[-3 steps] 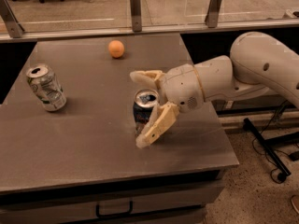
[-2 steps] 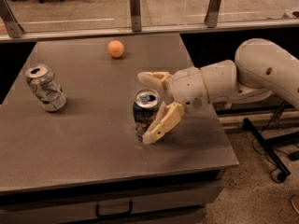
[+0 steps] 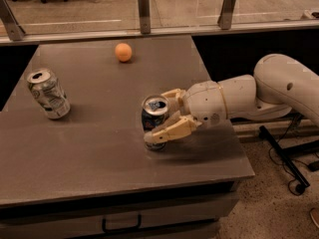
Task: Pick redbull can
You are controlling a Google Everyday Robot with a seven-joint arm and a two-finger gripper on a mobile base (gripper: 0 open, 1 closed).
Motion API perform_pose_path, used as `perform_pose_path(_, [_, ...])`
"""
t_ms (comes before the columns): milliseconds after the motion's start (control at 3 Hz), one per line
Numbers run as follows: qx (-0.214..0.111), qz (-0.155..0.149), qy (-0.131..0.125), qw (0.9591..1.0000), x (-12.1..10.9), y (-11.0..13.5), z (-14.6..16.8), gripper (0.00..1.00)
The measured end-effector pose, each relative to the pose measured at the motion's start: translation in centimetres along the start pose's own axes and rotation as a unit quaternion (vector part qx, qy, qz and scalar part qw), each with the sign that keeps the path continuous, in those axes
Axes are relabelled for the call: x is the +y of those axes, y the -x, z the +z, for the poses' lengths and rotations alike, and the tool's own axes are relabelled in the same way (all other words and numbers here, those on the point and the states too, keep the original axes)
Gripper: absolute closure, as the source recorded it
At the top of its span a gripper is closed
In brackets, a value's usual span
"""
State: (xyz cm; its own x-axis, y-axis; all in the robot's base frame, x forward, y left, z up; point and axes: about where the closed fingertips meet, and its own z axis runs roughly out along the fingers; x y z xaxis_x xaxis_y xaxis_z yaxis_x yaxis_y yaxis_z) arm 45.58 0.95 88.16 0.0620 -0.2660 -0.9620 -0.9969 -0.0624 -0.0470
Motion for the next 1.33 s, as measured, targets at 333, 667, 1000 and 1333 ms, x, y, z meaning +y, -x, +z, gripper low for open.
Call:
perform_pose_path(333, [-0.01,-0.013,-0.001,0.9999,0.2,0.5,-0.1,0.63])
perform_pose_path(667, [-0.025,-0.026,-0.009,0.9993,0.2,2.3,-0.6,0.86])
perform_pose_path(1000, [-0.04,-0.039,-0.023,0.9982,-0.2,5.1,-1.7,1.0])
perform_pose_path(1333, [-0.04,-0.039,-0.023,0.9982,-0.2,5.1,-1.7,1.0])
